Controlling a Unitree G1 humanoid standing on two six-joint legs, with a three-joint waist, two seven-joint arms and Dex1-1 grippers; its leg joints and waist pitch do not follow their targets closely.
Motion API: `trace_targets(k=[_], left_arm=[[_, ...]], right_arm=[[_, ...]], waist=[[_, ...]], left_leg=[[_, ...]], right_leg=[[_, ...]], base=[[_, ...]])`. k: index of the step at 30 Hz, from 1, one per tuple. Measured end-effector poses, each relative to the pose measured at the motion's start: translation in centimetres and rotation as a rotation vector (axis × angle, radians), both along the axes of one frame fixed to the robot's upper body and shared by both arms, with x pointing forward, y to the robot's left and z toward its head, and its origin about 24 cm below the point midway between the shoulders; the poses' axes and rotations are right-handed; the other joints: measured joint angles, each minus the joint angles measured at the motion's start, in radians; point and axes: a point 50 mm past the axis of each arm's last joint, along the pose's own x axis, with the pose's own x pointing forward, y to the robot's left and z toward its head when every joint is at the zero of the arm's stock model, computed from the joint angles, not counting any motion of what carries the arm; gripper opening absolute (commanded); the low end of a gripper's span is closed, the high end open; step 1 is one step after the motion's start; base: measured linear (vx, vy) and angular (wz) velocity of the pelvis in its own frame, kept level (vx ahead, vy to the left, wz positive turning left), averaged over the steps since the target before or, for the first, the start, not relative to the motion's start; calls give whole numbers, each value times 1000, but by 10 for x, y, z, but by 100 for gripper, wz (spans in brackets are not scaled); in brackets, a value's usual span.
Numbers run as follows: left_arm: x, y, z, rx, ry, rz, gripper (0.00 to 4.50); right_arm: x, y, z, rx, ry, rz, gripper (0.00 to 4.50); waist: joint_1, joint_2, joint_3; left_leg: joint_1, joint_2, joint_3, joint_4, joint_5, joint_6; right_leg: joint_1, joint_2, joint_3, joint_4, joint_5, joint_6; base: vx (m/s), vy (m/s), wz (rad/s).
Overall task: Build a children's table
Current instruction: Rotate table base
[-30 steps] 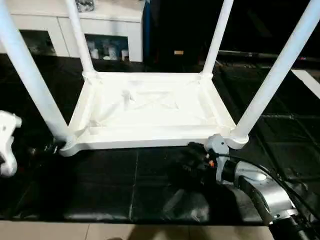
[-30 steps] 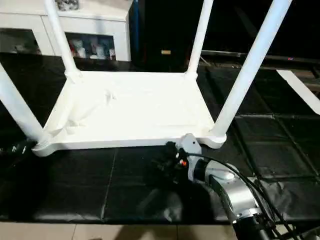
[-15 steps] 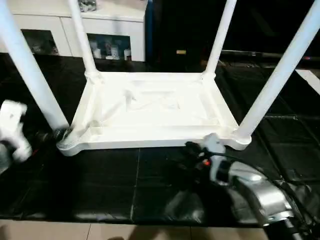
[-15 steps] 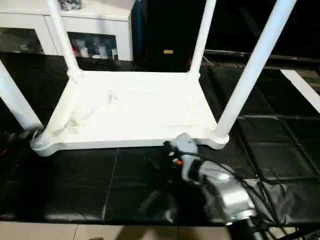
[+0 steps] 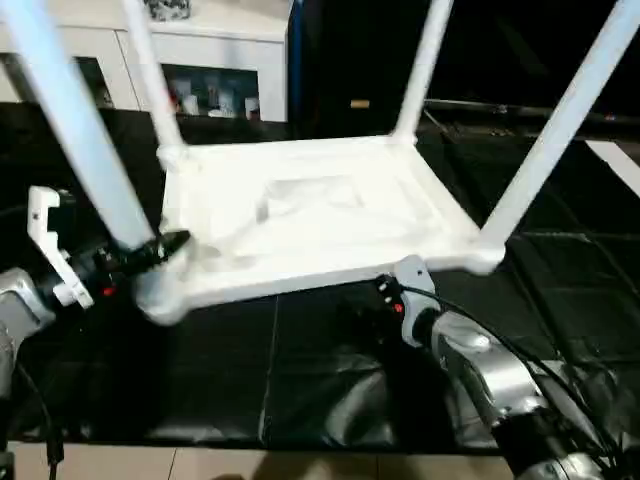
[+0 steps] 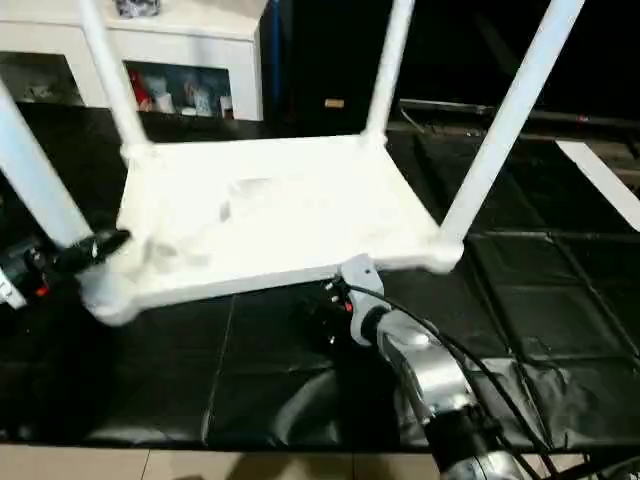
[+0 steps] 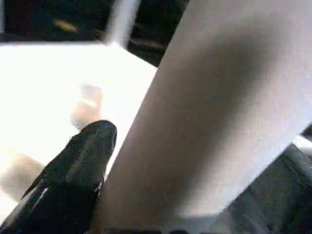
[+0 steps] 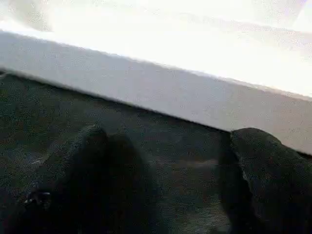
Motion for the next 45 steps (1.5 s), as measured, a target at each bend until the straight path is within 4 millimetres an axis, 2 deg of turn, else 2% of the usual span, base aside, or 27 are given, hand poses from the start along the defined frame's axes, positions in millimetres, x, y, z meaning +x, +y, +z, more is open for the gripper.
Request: trace_targets(k=[5,9,13,17,21,25,30,35,38,40,45], left_arm=[[-20,-46,-15,-45,82,-232,446],[-27,-83,-23,-102,93,-322,446],[-29,-104,-29,-147,119,-354,446],[-27,-127,-32,-187,123,-359,446],[-22,-150,-30,-193,105,-398,446],[-14,-163,-30,-168,66,-376,446],[7,-162,-31,-101,12,-267,446],[19,-145,-29,-52,-21,-182,446],[26,-139,-32,-20,-39,-118,446],[29,-135,-34,-6,-40,-88,446],[22,-130,-34,29,-50,-153,446]], right_arm=[[8,9,1,-7,-2,-4,450],[12,13,0,-14,-6,5,450],[15,20,1,-14,-10,15,450],[17,26,0,-13,-23,16,450],[18,31,0,-7,-28,24,450],[19,36,1,-17,-50,25,450],[20,42,0,-21,-67,21,450],[21,38,-2,-45,-87,-6,450],[23,27,-2,-55,-92,-37,450],[25,13,-2,-68,-93,-74,450],[24,-16,-2,-54,-85,-115,450]], waist=[[-16,-1,0],[-28,-10,2],[-36,-14,3],[-36,-17,2],[-42,-18,2],[-42,-17,2],[-42,-17,2],[-38,-17,2],[-30,-17,2],[-23,-17,2],[-17,-17,3]], left_leg=[[0,0,0,-1,0,0],[1,1,1,-2,0,-1],[0,1,1,-2,1,-1],[1,1,1,-2,1,-1],[0,1,1,-2,1,-1],[0,1,1,-2,1,-1],[0,1,0,-2,1,-2],[2,1,0,-2,2,-3],[3,0,0,-1,2,-3],[2,0,0,-1,2,-3],[1,1,0,-1,2,-3]], right_leg=[[-1,0,0,1,0,0],[0,1,0,2,-2,3],[-1,1,0,3,-3,4],[-1,1,0,2,-3,4],[-1,1,0,3,0,0],[-1,1,0,2,0,0],[-1,1,-1,3,0,0],[-1,1,-1,4,0,0],[0,1,-1,4,0,0],[0,0,0,3,1,0],[-1,1,-1,3,1,0]], base=[[0,0,0],[0,0,0],[0,0,0],[0,0,0],[0,0,0],[0,0,0],[0,0,0],[0,0,0],[0,0,0],[0,0,0],[0,0,0]])
